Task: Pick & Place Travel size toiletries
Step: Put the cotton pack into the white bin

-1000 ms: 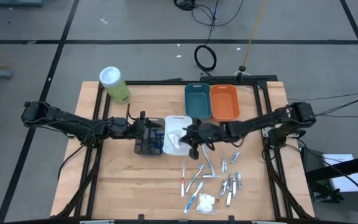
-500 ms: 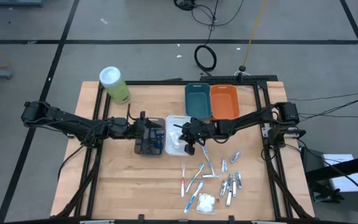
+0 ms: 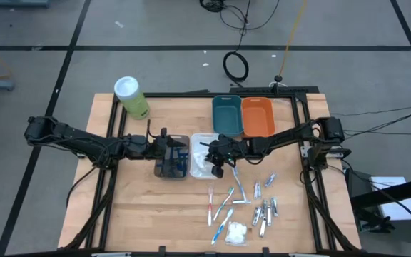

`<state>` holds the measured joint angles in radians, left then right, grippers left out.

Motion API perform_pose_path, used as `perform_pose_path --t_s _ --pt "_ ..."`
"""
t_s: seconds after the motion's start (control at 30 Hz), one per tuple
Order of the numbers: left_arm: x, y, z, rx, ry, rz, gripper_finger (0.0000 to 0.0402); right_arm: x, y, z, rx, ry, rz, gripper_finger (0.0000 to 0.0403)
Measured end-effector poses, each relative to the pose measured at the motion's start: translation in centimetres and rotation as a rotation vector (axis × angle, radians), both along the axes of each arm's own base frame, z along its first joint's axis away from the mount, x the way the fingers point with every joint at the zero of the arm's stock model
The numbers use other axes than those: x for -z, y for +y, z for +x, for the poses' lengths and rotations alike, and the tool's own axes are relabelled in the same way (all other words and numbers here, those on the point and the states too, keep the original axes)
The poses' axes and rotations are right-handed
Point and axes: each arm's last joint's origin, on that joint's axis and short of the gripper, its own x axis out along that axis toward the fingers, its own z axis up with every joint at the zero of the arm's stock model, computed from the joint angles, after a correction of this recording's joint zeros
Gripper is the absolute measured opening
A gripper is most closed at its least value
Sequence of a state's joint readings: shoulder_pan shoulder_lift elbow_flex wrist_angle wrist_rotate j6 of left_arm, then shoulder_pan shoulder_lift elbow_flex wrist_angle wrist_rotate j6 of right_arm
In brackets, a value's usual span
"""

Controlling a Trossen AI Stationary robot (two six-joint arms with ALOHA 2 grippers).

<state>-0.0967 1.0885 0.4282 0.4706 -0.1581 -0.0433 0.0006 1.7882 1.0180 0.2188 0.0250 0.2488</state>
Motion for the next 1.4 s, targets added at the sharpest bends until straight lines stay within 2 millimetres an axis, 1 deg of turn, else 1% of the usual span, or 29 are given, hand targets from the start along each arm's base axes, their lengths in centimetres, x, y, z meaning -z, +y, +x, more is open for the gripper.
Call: perform_pose_path --t_s 0.1,0.2,0.3,0.4,0.47,0.53,0.63,0.7,0.83,0.93,1.0,1.07,1.13,1.23,1.3,1.4 --pt "0.0 0.0 0.0 0.0 0.004 0.001 0.026 -0.1 0.0 0.0 -0.002 -0.004 -0.003 0.0117" --pt "0.0 0.0 0.0 0.0 0.004 0.001 0.026 -1.0 0.0 -0.3 -0.007 -0.024 -0.009 0.0164" --pt "0.0 0.0 0.0 0.0 0.004 0.001 0.026 -2.4 0.2 -0.7 -0.021 -0.055 -0.021 0.0199" --pt "0.0 0.0 0.0 0.0 0.004 0.001 0.026 -4.8 1.0 -1.3 -0.051 -0.131 -0.031 0.0216" --pt "0.0 0.0 0.0 0.0 0.004 0.001 0.026 -6.3 2.1 -2.0 -0.095 -0.171 -0.038 0.0219" --pt "0.0 0.0 0.0 0.0 0.004 0.0 0.026 -7.5 3.8 -2.6 -0.161 -0.209 -0.021 0.0218" --pt "0.0 0.0 0.0 -0.001 0.004 -0.003 0.026 -8.9 7.0 -3.8 -0.25 -0.242 0.0 0.0212" --pt "0.0 0.0 0.0 -0.001 0.004 -0.003 0.026 -9.4 9.5 -4.7 -0.298 -0.255 0.035 0.0209" --pt "0.0 0.0 0.0 -0.001 0.003 -0.004 0.026 -9.5 14.6 -6.8 -0.336 -0.255 0.104 0.0209" --pt "0.0 0.0 0.0 -0.001 0.003 -0.006 0.026 -9.0 17.9 -8.3 -0.28 -0.249 0.135 0.0208" --pt "0.0 0.0 0.0 -0.002 0.002 -0.01 0.026 -8.3 19.6 -9.2 -0.226 -0.23 0.163 0.0208" --pt "0.0 0.0 0.0 -0.005 0.002 -0.013 0.026 -7.8 21.1 -9.7 -0.184 -0.204 0.201 0.0208" --pt "0.0 0.0 0.0 -0.012 0.001 -0.021 0.026 -7.6 22.5 -9.7 -0.156 -0.156 0.24 0.0208" --pt "0.0 0.1 0.0 -0.026 0.0 -0.035 0.026 -6.5 24.4 -9.4 -0.134 -0.013 0.251 0.0208" --pt "0.0 0.1 0.0 -0.034 -0.001 -0.039 0.026 -5.5 25.3 -9.0 -0.13 0.107 0.273 0.0208" --pt "0.0 0.1 0.0 -0.034 -0.001 -0.038 0.026 -3.8 26.0 -8.5 -0.1 0.256 0.302 0.0208"
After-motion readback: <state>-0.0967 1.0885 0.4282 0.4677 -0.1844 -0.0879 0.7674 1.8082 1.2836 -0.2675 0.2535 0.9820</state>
